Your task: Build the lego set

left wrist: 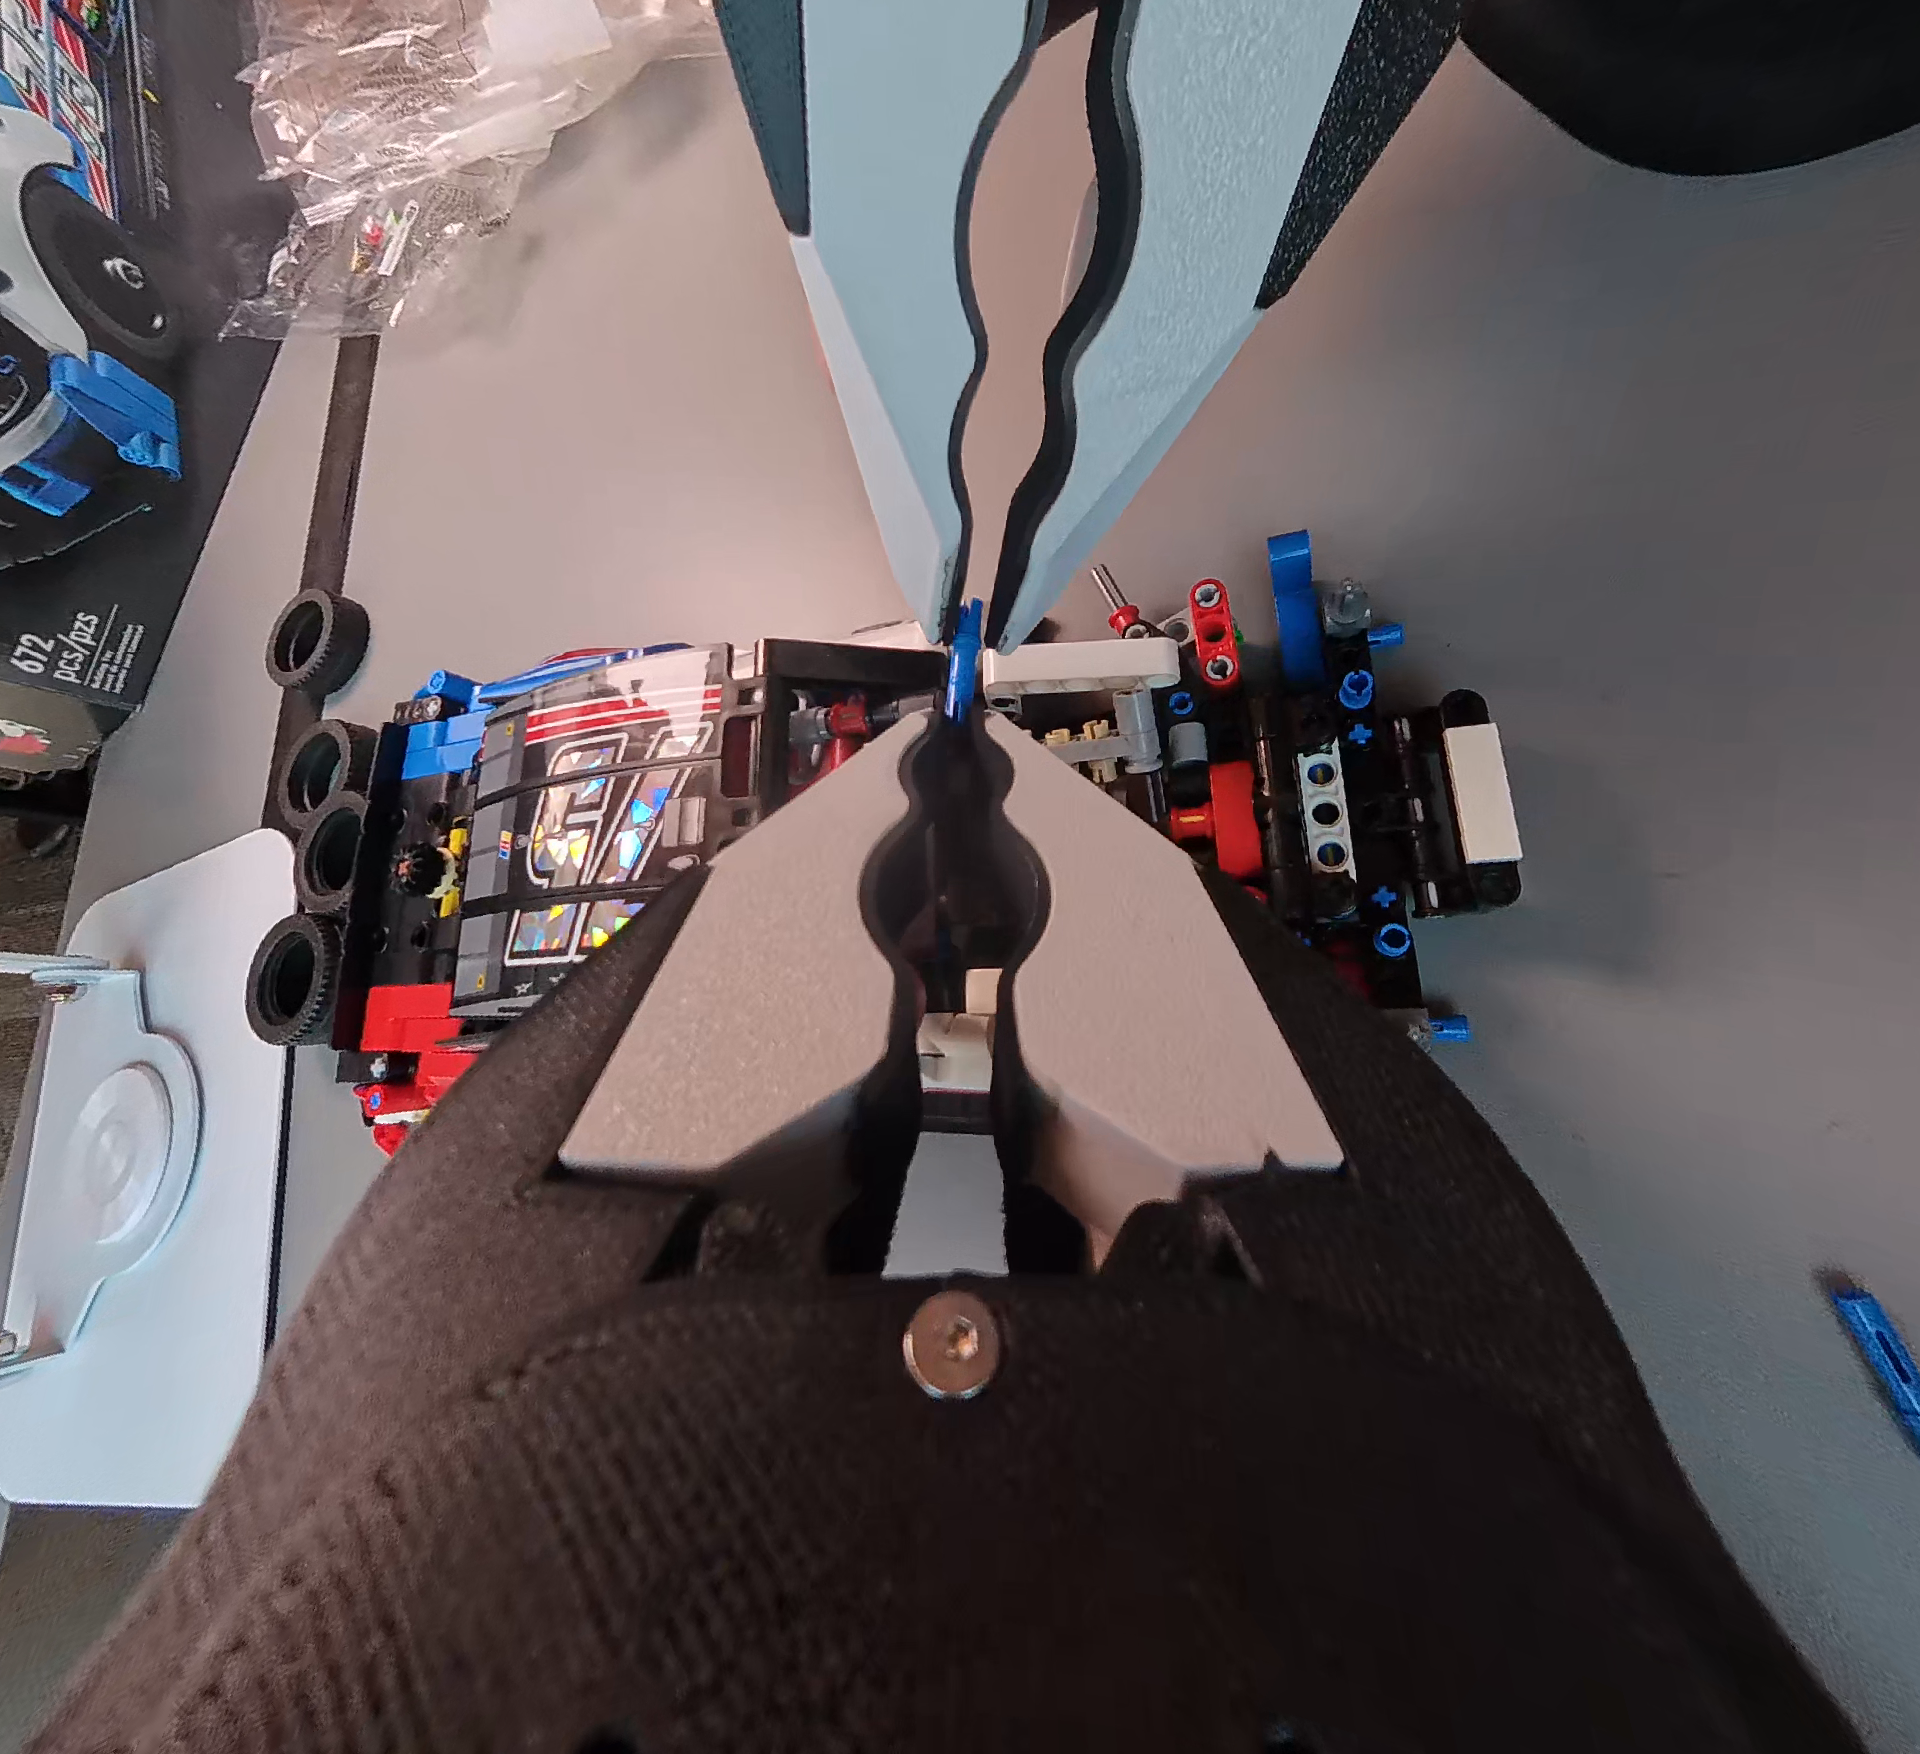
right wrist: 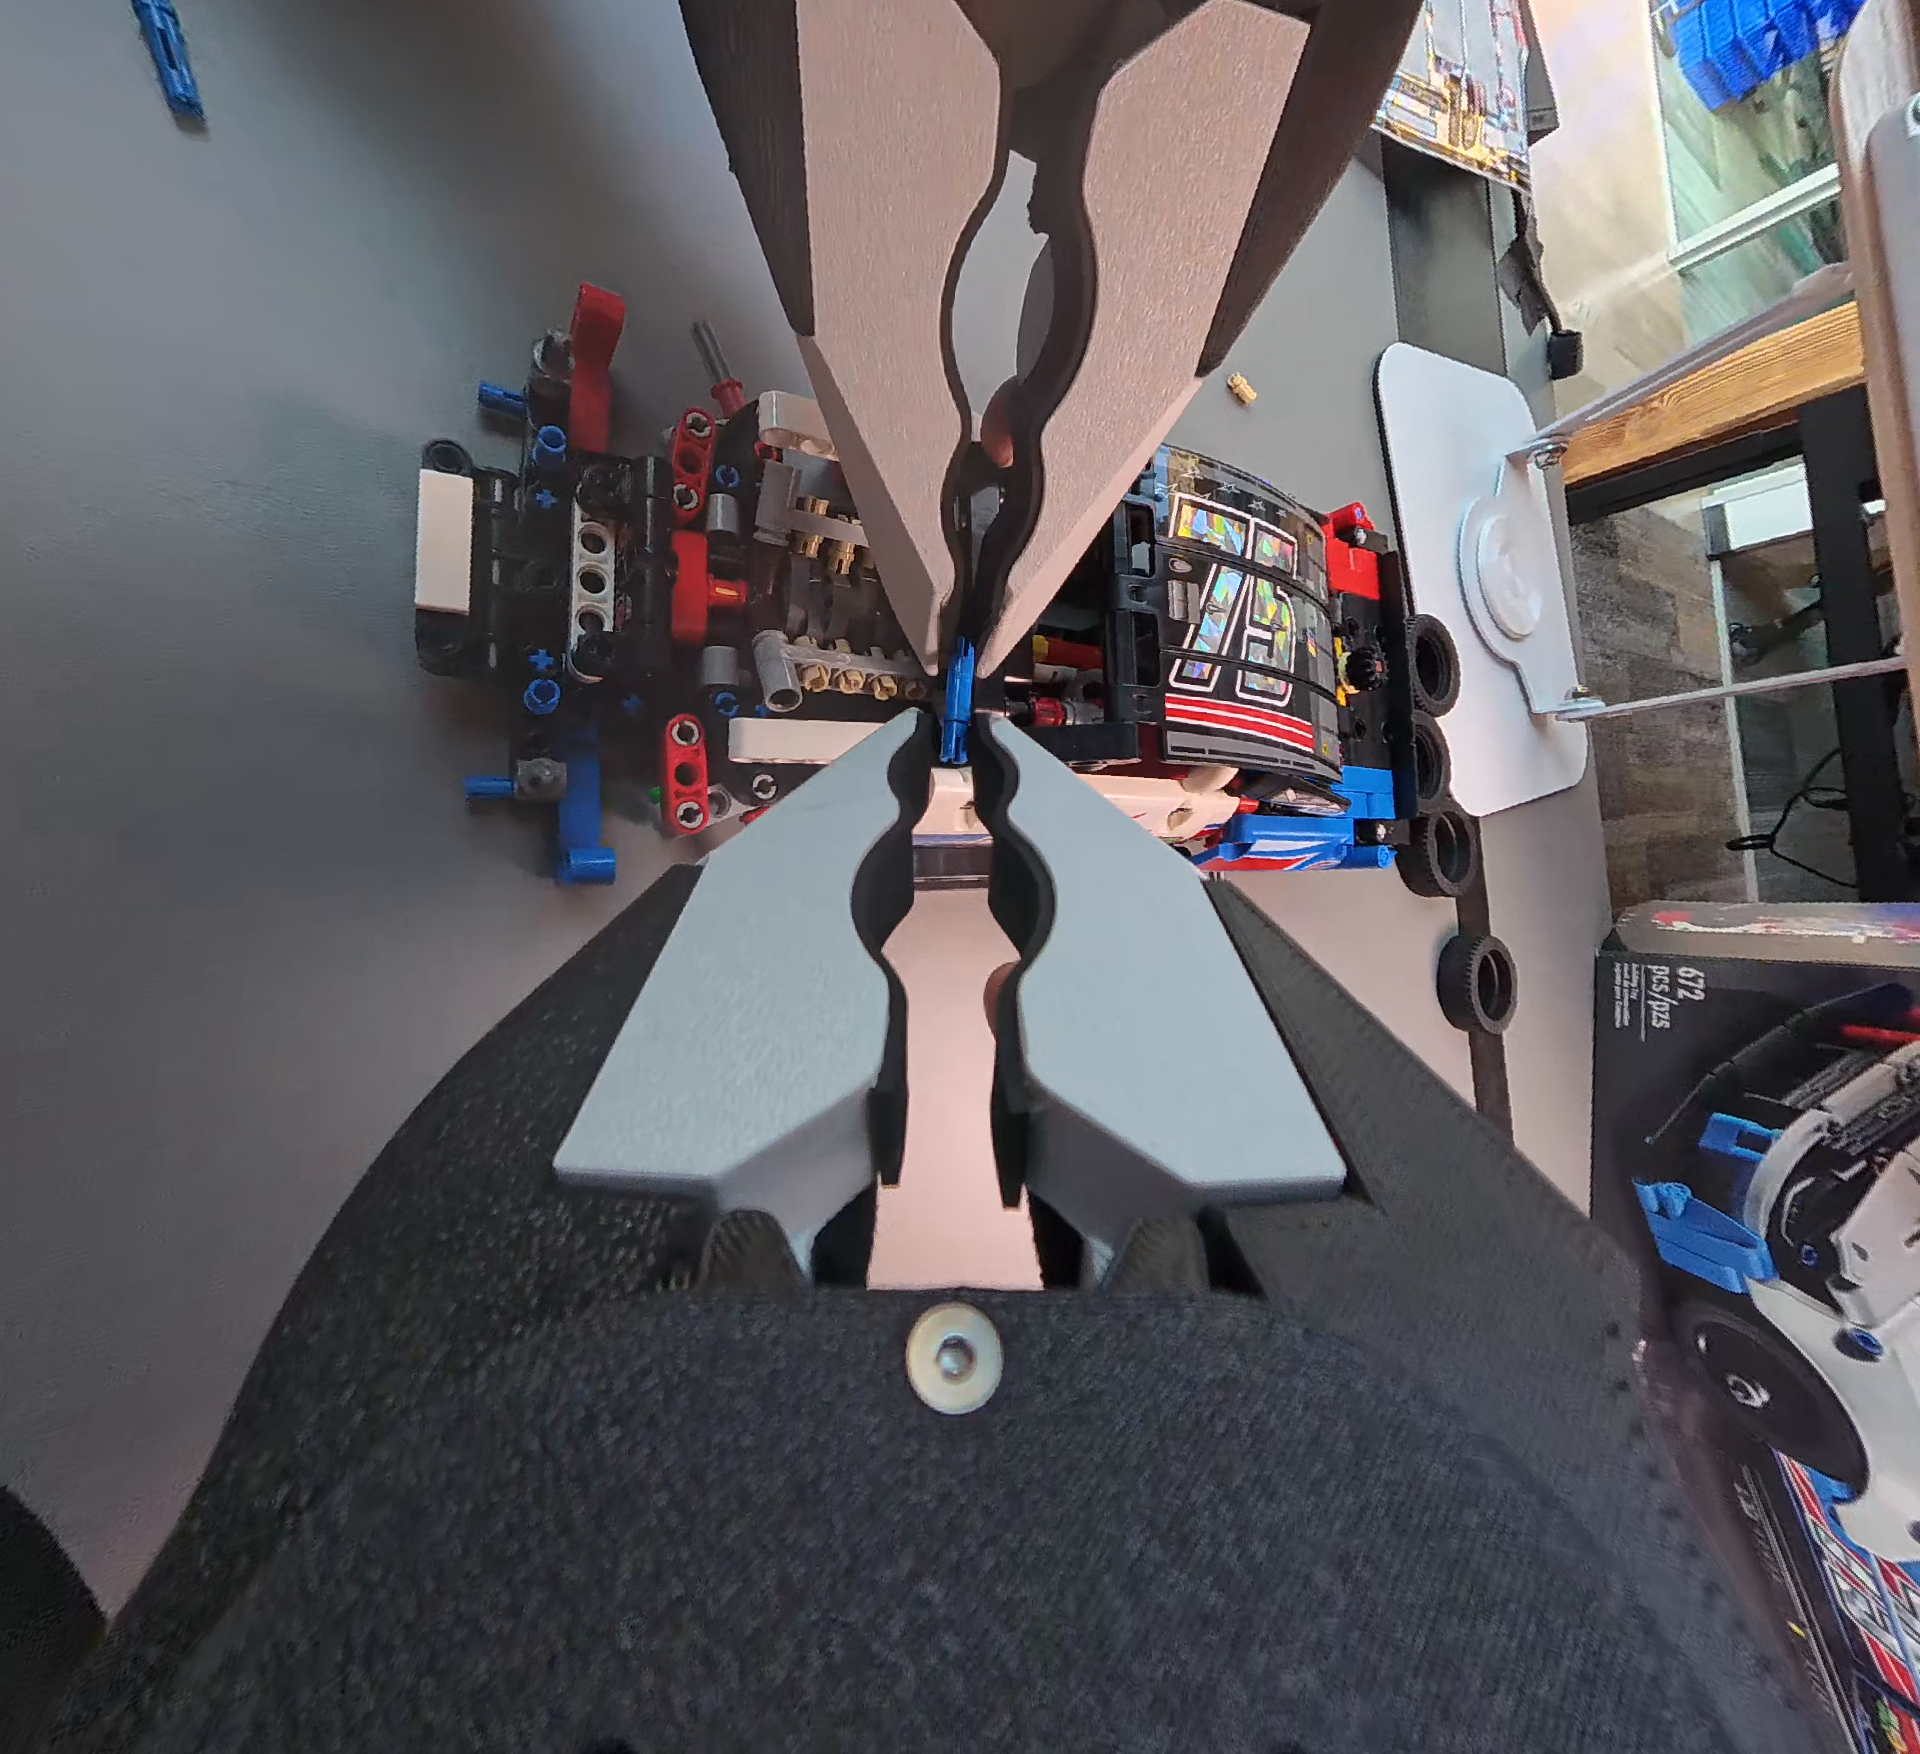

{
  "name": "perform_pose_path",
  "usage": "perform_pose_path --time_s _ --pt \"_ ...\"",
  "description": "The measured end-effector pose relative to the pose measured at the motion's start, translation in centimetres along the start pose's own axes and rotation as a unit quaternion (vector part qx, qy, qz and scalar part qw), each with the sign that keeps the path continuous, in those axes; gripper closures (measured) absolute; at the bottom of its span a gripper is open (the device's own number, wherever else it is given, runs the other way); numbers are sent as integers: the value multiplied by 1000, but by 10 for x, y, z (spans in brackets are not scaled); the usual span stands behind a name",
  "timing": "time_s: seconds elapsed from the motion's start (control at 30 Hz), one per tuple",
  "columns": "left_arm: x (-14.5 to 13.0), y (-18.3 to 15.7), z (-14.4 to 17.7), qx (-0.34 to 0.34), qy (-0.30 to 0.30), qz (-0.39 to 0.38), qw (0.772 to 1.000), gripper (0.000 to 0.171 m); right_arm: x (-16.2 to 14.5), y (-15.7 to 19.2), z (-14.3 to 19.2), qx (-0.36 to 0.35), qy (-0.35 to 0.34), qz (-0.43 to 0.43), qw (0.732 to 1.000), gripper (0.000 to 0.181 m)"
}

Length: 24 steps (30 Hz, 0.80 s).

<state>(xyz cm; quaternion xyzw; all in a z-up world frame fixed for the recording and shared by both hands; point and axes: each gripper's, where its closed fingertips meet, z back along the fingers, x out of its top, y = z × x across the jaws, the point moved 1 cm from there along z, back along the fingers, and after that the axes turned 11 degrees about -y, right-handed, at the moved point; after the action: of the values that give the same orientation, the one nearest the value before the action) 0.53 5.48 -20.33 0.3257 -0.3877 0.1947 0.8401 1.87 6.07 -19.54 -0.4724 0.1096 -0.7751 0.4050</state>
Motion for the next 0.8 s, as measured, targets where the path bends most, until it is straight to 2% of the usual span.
perform_pose_path --time_s 0.27,0.5,0.8 --pt "2 1 2 3 -8 -2 1000 168 -2 -2 -2 0 31 9 999 179" --pt "-9 13 12 18 8 -12 1000 148 -11 -2 -3 33 84 38 995 179" --pt "-13 12 4 30 -1 -35 999 149 -15 -4 -2 42 147 74 985 179"
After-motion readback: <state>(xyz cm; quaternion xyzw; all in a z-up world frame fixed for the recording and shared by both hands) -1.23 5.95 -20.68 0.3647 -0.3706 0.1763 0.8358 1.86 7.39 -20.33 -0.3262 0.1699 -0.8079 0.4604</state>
